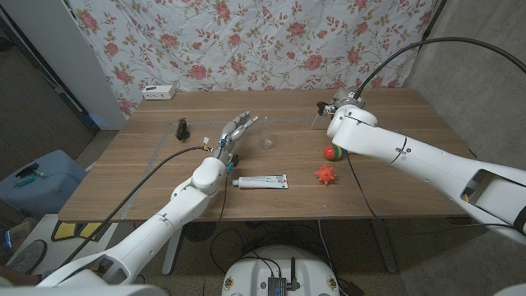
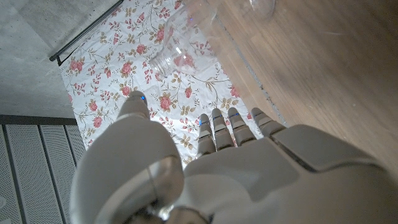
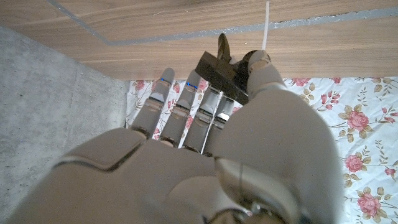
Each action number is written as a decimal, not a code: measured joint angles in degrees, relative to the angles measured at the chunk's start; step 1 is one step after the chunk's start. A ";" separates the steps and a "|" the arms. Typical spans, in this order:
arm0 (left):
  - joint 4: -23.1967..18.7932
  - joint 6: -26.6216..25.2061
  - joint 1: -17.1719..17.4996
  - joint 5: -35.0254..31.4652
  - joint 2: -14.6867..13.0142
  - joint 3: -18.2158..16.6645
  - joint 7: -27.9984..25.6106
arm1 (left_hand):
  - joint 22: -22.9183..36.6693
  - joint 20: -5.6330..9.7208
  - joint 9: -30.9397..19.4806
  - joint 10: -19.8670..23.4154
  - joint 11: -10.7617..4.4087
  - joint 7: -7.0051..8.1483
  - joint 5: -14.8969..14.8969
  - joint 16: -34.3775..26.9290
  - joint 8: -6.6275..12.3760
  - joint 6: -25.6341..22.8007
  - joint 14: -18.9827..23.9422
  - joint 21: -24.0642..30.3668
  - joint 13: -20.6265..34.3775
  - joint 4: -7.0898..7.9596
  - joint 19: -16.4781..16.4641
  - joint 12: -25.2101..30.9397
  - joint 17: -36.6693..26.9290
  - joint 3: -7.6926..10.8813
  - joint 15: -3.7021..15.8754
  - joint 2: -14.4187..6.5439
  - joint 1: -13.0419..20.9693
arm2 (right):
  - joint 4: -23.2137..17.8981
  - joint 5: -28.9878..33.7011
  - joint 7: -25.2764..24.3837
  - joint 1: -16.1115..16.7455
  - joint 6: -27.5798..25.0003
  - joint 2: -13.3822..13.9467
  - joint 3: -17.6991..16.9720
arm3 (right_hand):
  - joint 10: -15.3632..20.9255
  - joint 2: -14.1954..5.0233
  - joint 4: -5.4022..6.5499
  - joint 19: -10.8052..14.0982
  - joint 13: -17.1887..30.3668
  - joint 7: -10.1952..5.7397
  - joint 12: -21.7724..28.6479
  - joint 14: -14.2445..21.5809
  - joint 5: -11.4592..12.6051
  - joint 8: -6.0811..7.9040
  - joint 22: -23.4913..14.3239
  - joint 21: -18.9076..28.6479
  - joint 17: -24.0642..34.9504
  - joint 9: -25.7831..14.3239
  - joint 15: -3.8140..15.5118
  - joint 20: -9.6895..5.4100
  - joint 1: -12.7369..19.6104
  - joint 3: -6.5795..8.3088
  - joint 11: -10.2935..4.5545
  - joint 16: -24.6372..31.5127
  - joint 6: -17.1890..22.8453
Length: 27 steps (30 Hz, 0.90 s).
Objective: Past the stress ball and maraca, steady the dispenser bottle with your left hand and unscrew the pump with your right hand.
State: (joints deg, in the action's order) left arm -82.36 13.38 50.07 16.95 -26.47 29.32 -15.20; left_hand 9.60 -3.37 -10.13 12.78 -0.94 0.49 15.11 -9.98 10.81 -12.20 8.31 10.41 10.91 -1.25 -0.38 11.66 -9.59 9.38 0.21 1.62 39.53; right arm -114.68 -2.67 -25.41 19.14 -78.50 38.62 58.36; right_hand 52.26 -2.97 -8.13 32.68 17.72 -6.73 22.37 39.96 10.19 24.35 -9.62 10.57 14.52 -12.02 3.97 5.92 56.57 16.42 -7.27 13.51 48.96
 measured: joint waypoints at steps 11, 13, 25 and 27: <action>1.39 1.96 -0.34 1.04 1.19 -0.55 0.08 | 0.00 0.00 0.00 0.31 0.16 0.01 0.00 -0.22 0.00 0.01 0.20 0.00 0.00 0.10 0.00 0.00 0.00 -0.10 -0.21 -0.32 -0.32 | 0.62 1.24 1.08 0.81 0.59 -0.02 0.03 | -2.97 1.09 -0.01 -0.52 0.26 -0.89 -1.20 -1.51 0.25 -1.15 0.00 0.00 -0.09 0.07 -0.29 -0.08 -2.07 -0.14 0.34 -1.02 -1.78; 1.60 2.28 -0.34 1.28 1.40 -0.70 0.16 | 0.00 0.00 0.00 0.31 0.16 0.01 0.00 -0.22 0.00 0.01 0.20 0.00 0.01 0.23 0.00 0.00 -0.01 -0.24 -0.21 -0.53 -0.53 | 0.81 1.33 1.25 1.12 0.71 -0.01 0.01 | -3.74 1.48 -0.01 -0.74 0.26 -0.63 -1.59 -1.66 0.64 -1.66 0.00 0.00 -0.16 0.21 -0.41 -0.29 -2.15 -0.14 0.80 -1.23 -2.33; 2.67 4.66 -0.06 3.34 2.61 -1.91 0.40 | 0.15 0.00 0.00 0.29 0.14 0.01 0.00 -0.22 0.00 0.02 0.20 0.00 0.01 0.47 0.00 0.00 -0.01 0.00 -0.21 -1.47 -0.88 | 1.21 1.61 2.78 2.31 1.35 0.00 -0.80 | -9.67 3.32 0.26 -2.05 0.25 1.03 -4.07 -5.77 1.07 -4.64 0.00 0.00 -0.43 0.30 -0.82 0.42 -4.00 -0.36 2.50 -2.32 -8.08; 2.68 5.02 -0.05 3.90 2.63 -1.93 0.40 | 0.15 0.00 0.00 0.39 0.25 0.01 0.00 -0.22 0.00 0.02 0.20 0.00 0.01 0.47 0.00 0.00 -0.01 0.00 -0.21 -1.51 -0.91 | 1.20 1.61 2.85 2.52 1.36 0.11 -1.10 | -10.89 3.47 0.36 -2.53 0.25 1.28 -4.46 -6.91 1.08 -5.22 0.00 -0.19 -0.43 0.30 -0.85 0.51 -4.53 -0.47 2.76 -2.75 -9.34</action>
State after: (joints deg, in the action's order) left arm -79.68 18.40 50.02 20.85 -23.84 27.39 -14.80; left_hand 9.75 -3.37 -10.13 13.17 -0.69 0.50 15.11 -10.20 10.81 -12.18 8.52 10.41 10.93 -0.78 -0.39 11.66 -9.60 9.37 0.00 0.11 38.62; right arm -113.48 -1.05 -22.56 21.66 -77.14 38.73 57.26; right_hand 41.37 0.50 -7.77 30.15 17.97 -5.46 17.91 33.05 11.26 19.13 -9.61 10.38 14.09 -11.72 3.12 6.43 52.04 15.95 -4.51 10.76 39.62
